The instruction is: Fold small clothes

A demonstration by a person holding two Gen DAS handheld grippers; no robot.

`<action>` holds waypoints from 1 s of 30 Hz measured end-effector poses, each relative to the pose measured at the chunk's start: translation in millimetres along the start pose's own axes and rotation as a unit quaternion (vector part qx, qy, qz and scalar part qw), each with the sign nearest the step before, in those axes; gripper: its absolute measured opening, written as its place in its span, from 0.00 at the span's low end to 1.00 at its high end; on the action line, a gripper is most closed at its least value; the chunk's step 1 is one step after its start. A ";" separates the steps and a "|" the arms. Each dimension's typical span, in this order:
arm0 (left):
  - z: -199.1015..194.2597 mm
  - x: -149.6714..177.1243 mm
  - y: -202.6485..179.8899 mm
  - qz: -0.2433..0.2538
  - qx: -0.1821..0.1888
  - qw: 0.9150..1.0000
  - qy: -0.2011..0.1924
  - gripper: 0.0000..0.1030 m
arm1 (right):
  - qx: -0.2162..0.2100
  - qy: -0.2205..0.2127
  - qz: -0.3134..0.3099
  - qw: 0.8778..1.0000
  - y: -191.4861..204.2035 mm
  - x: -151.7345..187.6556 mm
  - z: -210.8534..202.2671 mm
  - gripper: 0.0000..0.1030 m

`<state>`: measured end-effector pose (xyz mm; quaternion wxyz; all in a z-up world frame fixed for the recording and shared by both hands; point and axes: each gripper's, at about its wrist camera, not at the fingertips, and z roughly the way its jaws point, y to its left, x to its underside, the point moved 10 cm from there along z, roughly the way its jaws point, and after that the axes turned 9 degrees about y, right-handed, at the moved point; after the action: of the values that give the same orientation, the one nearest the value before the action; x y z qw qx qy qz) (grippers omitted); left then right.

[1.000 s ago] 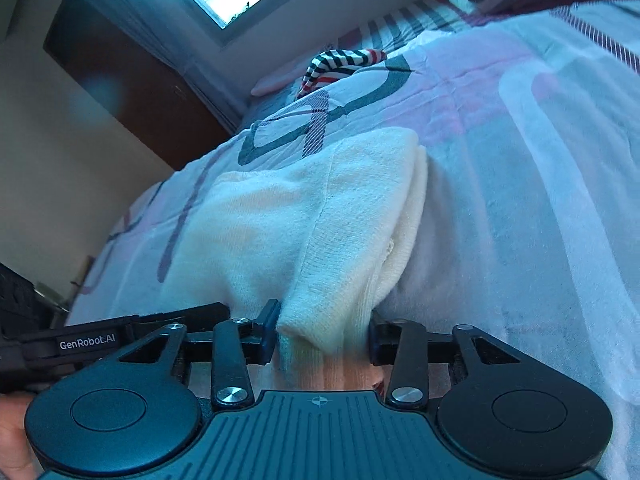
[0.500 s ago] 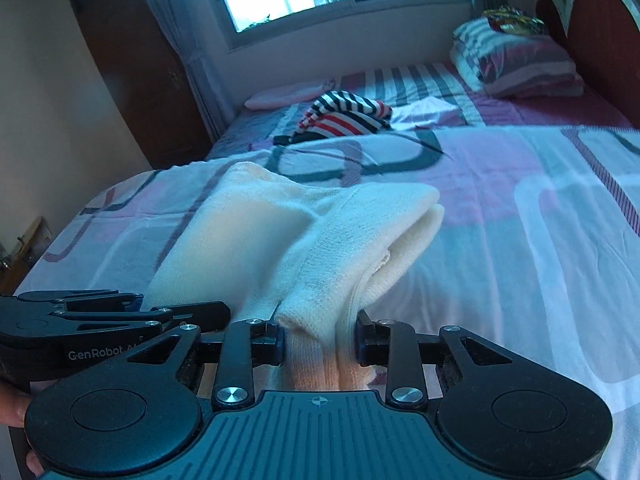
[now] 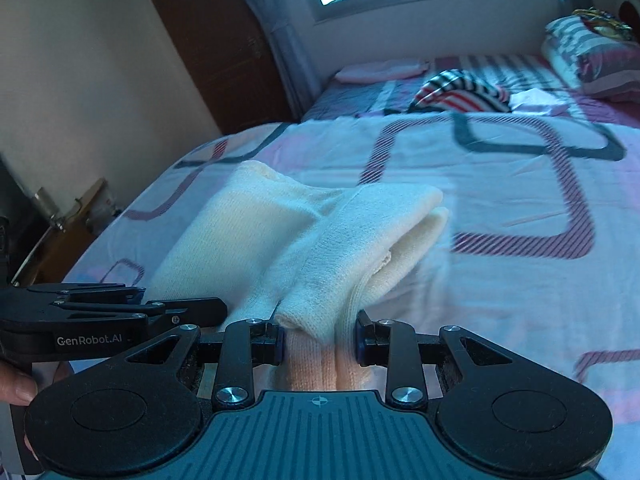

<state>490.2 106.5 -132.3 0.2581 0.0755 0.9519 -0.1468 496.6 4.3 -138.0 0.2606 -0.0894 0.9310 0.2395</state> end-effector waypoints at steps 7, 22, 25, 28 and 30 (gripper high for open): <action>4.8 23.5 41.9 -0.022 -0.003 1.000 -0.005 0.67 | -0.012 0.015 0.082 0.996 -26.6 19.7 20.3 0.30; -22.8 -12.8 36.1 -0.016 0.035 0.997 -0.069 0.35 | 0.035 -0.062 0.022 0.997 -19.7 -13.9 -32.5 0.36; 1.4 -17.5 30.6 -0.007 0.025 0.999 -0.037 0.27 | 0.045 -0.026 -0.028 0.998 -4.3 -16.5 -10.1 0.31; 17.5 -13.4 30.6 -0.001 0.013 1.000 -0.020 0.29 | 0.100 0.030 -0.054 0.993 -17.7 -0.7 23.6 0.24; 18.9 -12.2 31.3 0.002 0.009 1.000 -0.018 0.29 | 0.092 0.024 -0.035 0.995 -25.0 0.4 25.3 0.24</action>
<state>516.4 129.2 -149.2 0.2753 0.0767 0.9455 -0.1559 514.8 -5.0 -167.1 0.2539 -0.1030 0.9513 0.1411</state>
